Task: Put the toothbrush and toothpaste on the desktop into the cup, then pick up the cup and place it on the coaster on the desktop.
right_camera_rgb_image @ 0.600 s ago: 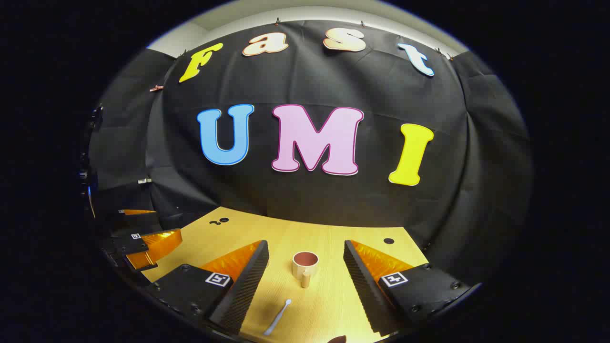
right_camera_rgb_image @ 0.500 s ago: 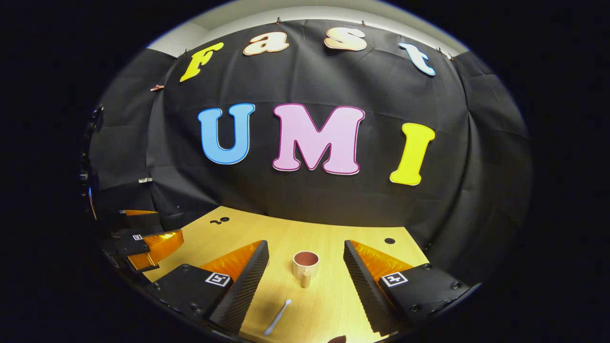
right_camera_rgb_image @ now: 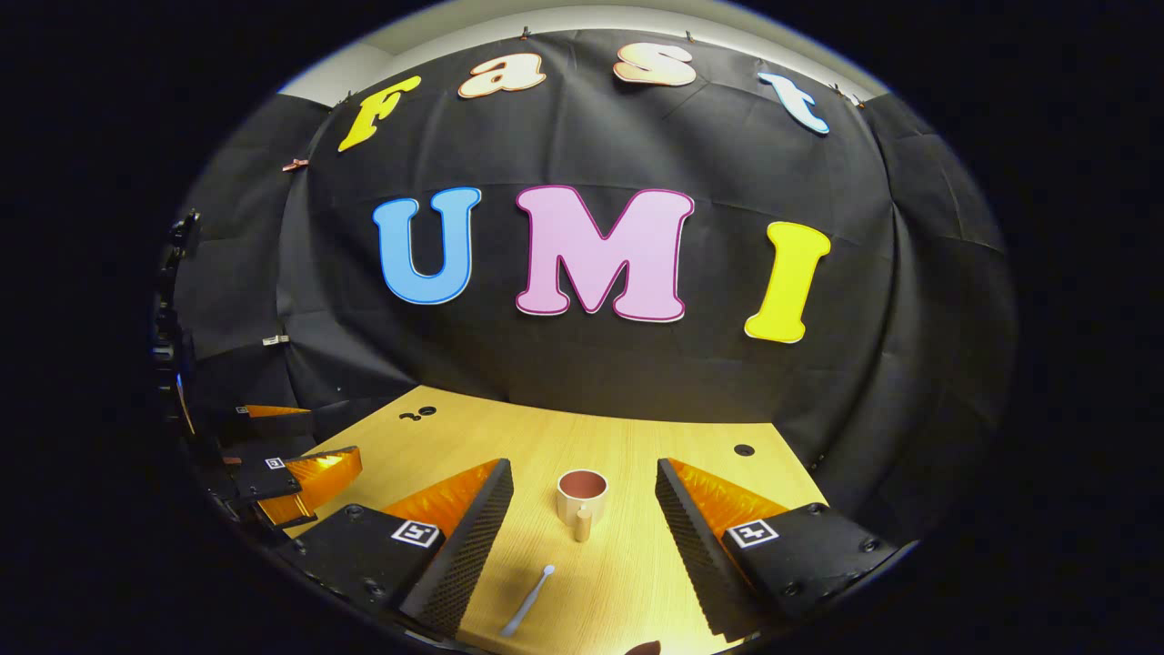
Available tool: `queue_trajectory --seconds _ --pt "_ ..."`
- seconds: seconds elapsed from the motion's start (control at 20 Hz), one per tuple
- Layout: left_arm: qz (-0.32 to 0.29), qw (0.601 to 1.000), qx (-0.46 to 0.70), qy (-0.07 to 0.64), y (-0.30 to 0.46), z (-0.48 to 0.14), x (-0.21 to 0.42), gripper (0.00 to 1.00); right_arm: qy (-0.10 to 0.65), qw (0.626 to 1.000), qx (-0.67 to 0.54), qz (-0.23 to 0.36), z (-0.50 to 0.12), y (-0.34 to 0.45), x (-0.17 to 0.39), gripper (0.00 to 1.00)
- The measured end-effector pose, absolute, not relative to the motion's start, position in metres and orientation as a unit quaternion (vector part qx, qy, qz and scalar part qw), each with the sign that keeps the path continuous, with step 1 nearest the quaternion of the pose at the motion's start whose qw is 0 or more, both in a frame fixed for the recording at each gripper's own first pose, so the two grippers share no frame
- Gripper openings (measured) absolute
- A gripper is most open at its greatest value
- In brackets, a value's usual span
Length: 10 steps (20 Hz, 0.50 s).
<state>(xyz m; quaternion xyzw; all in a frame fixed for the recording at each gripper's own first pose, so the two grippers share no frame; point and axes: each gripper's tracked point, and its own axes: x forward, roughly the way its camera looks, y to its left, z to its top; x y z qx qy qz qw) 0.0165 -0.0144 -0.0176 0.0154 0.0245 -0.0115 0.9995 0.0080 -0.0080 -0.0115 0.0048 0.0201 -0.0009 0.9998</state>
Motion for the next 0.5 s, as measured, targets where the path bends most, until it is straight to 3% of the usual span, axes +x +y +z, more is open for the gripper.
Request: queue_trajectory --seconds 0.25,0.5 --pt "-0.018 0.998 0.016 0.050 -0.025 -0.040 0.025 1.00 0.032 0.999 -0.001 -0.002 -0.021 -0.011 0.008 0.97" --pt "-0.016 0.992 0.029 0.122 -0.037 -0.113 0.046 0.95 0.051 0.999 -0.005 0.000 -0.036 -0.015 0.003 0.97"
